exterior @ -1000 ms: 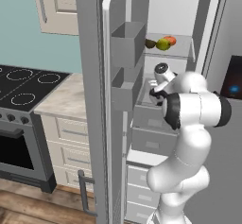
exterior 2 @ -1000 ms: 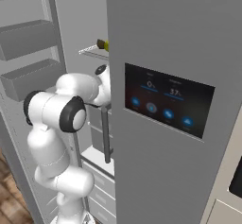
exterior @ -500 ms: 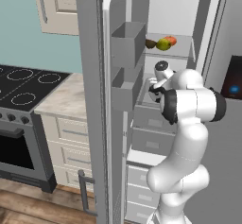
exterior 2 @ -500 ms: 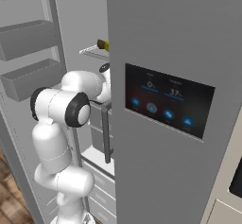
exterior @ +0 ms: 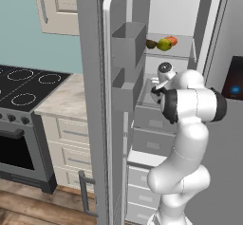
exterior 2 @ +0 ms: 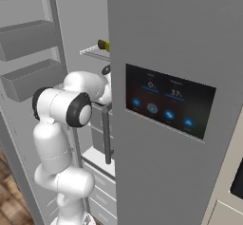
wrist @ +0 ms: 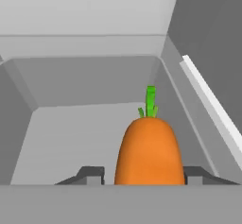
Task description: Take the pear and carrot from the second highest rack and move them to the highest rack where the kiwi and squash are located, to maximize freezer space. Close the freezer door after rearranging.
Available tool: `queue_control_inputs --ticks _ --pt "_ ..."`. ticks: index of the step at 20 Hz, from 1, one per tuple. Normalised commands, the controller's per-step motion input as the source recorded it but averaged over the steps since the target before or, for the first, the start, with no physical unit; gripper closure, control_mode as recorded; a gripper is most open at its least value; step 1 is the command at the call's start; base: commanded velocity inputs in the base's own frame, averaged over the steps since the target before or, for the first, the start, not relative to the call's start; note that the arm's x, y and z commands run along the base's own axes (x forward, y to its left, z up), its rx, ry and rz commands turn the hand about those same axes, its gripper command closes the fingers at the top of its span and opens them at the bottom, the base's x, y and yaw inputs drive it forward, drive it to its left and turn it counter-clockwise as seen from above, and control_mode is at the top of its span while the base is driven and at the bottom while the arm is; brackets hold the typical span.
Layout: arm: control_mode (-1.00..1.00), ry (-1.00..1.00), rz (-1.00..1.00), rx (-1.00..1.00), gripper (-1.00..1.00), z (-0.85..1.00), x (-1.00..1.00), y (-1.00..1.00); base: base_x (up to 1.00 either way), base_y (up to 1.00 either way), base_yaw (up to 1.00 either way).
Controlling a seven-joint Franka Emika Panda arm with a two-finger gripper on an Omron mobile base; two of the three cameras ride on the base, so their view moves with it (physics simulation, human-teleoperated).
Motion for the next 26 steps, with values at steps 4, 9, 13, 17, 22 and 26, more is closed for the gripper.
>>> queue_control_inputs --ticks 4,9,13,17,22,26 --pt "-1.0 -0.11 -0.16 0.0 1.0 -0.08 -0.25 0.33 0.0 0.0 0.0" --pt "-1.0 -0.11 -0.18 0.0 1.0 0.01 -0.54 0.47 0.0 0.0 0.0" --pt "-1.0 0.0 -0.01 0.0 1.0 0.07 -0.55 0.53 0.0 0.0 0.0" --pt "-1.0 0.0 0.0 0.03 1.0 0.11 -0.62 0.39 0.0 0.0 0.0" --pt "-1.0 0.0 0.0 0.1 1.0 0.11 -0.7 0.21 0.0 0.0 0.0" --pt "-1.0 0.0 0.0 0.16 1.0 0.16 -0.83 0.11 0.0 0.0 0.0"
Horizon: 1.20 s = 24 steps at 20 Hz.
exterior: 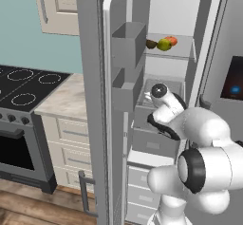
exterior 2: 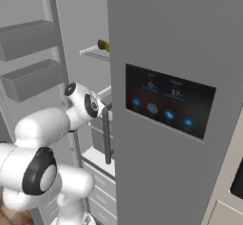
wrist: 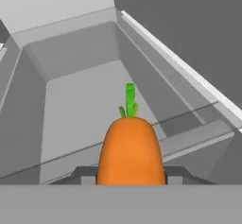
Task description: Take the pear and carrot from the second highest rack and move them to the highest rack where the kiwi and squash are located, to maximize freezer space. Close the freezer door after rearranging.
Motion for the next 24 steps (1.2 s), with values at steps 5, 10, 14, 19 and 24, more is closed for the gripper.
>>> queue_control_inputs --ticks 5,10,14,19,24 --pt "-1.0 0.0 0.0 0.11 1.0 0.32 -0.76 0.11 0.0 0.0 0.0" --pt "-1.0 -0.01 0.0 0.02 1.0 0.54 -0.69 0.01 0.0 0.0 0.0" --pt "-1.0 -0.04 0.0 0.0 1.0 0.63 -0.61 0.01 0.0 0.0 0.0" --pt "-1.0 -0.03 0.01 0.0 1.0 0.63 -0.48 0.07 0.0 0.0 0.0" --pt "-1.0 0.0 0.08 0.03 1.0 0.7 -0.17 0.18 0.0 0.0 0.0"
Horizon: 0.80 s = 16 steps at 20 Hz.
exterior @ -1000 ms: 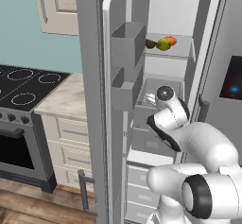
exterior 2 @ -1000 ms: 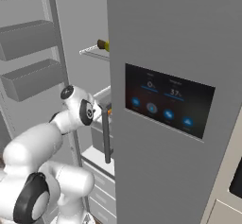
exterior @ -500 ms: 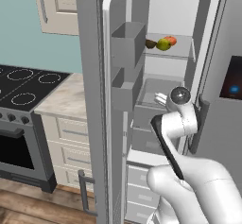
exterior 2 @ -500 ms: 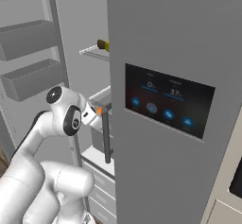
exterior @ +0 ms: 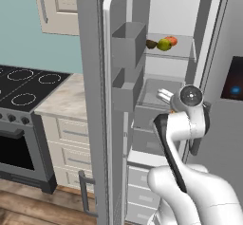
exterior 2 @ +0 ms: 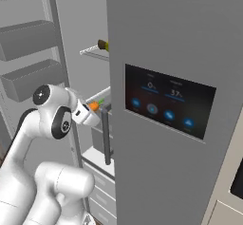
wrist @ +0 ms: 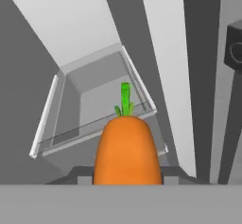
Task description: Take the pear and carrot from the second highest rack and move them to the highest rack where the kiwi and squash are located, to maximize freezer space. Close the freezer door after rearranging.
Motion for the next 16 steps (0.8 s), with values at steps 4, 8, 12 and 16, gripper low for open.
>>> queue_control_inputs --ticks 4,8,12,16 --pt "-1.0 0.0 0.07 0.04 1.0 0.74 -0.02 0.18 0.0 0.0 0.0" --pt "-1.0 0.0 0.05 0.04 1.0 0.81 0.0 0.13 0.0 0.0 0.0" --pt "-1.0 0.0 0.0 0.0 1.0 0.88 0.0 0.05 0.0 0.0 0.0" --pt "-1.0 0.0 0.0 0.0 1.0 0.9 0.0 0.02 0.0 0.0 0.0"
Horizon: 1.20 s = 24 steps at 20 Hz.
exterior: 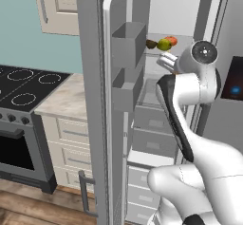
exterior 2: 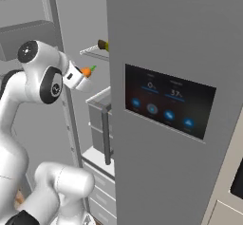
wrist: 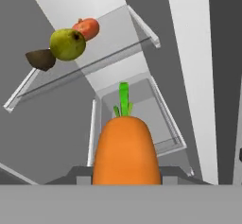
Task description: Take the pear and carrot from the second highest rack and move them to the highest rack where the kiwi and squash are located, to maximize freezer space. Close the freezer door after rearranging.
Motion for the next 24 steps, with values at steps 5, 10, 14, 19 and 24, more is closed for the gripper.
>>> queue_control_inputs --ticks 5,10,14,19,24 --pt "-1.0 0.0 0.0 0.0 1.0 0.73 0.08 0.0 0.0 0.0 0.0" --pt "-1.0 0.0 0.0 0.0 1.0 0.21 0.51 -0.01 0.0 0.0 0.0" --pt "-1.0 0.06 0.0 0.0 1.0 0.01 0.73 -0.14 0.0 0.0 0.0" --pt "-1.0 0.0 0.0 0.0 1.0 0.0 0.71 -0.21 0.0 0.0 0.0" --pt "-1.0 0.0 0.0 0.0 1.0 -0.03 0.66 -0.27 0.0 0.0 0.0"
